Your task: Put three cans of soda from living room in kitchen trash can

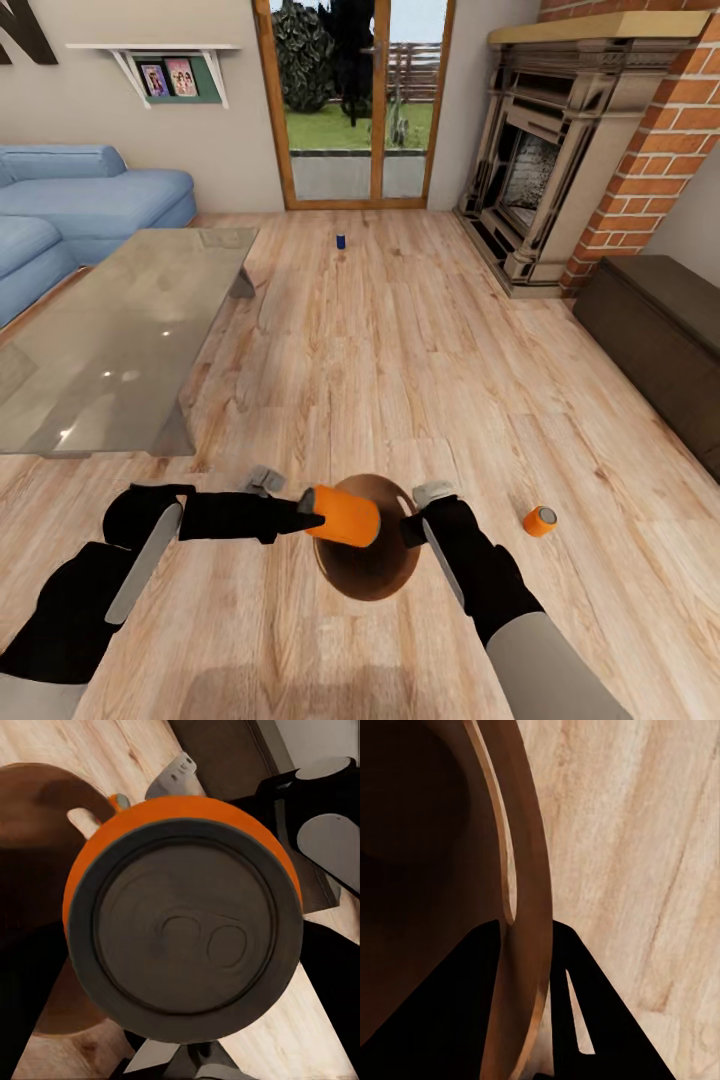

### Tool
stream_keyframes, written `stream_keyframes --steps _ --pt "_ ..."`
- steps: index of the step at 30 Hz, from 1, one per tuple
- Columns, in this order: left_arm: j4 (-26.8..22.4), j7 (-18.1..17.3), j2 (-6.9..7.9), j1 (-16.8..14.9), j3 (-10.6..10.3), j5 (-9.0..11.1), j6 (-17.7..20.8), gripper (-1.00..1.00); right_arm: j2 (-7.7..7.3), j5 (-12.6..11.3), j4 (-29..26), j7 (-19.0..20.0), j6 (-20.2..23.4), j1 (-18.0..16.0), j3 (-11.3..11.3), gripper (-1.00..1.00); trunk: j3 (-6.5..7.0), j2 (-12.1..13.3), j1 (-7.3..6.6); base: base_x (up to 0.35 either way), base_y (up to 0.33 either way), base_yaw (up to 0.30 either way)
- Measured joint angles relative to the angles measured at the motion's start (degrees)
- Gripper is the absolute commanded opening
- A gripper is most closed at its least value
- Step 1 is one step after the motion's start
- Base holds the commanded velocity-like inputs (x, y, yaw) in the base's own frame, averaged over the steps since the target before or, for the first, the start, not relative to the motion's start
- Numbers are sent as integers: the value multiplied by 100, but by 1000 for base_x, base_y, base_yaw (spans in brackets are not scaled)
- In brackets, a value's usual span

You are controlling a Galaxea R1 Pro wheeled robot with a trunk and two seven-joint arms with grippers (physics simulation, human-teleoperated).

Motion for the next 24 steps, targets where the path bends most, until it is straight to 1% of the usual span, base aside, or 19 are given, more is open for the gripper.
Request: stream_keyframes --steps 1,4,5,6,8,10,11,13,14,17,20,21,24 --pt "53 44 -88 -6 -84 -35 0 -100 22 13 -1 -2 64 -7 10 -100 0 0 0 0 0 0" --pt "145 207 -218 -16 -185 -120 -5 -100 68 106 -3 -17 152 -58 19 -100 0 0 0 0 0 0" --pt "162 255 -238 -18 -200 -130 -3 -100 77 102 -10 -19 167 -84 22 -100 1 0 0 0 0 0" --pt "198 386 -286 -22 -246 -166 -6 -100 109 61 -3 -86 223 -134 28 -100 0 0 0 0 0 0" --pt "214 462 -322 -24 -294 -159 0 -100 129 29 -5 -176 313 -157 31 -100 0 0 0 0 0 0" --pt "232 577 -378 -25 -380 -173 -1 -100 139 27 -9 -308 506 -207 35 -100 0 0 0 0 0 0" --pt "235 605 -387 -26 -396 -174 0 -100 139 79 -12 -334 542 -223 35 -100 0 0 0 0 0 0" --pt "241 716 -406 -26 -431 -209 -5 -100 139 103 -16 -384 622 -256 56 -100 0 0 0 0 0 0" --pt "242 757 -409 -26 -436 -222 -3 -100 139 83 -18 -390 634 -261 63 -100 0 0 0 0 0 0" --pt "249 1040 -417 -27 -451 -314 -9 -100 140 -23 -22 -404 667 -281 83 -100 0 0 0 0 0 0" --pt "246 1256 -442 -27 -456 -319 -2 -100 139 34 -24 -421 678 -296 91 -100 0 0 0 0 0 0" --pt "246 1341 -472 -27 -459 -324 -3 -100 139 50 -23 -424 681 -303 93 -100 0 0 0 0 0 0" --pt "246 1443 -509 -27 -463 -325 0 -100 139 16 -19 -422 681 -310 100 -100 0 0 0 0 0 0"
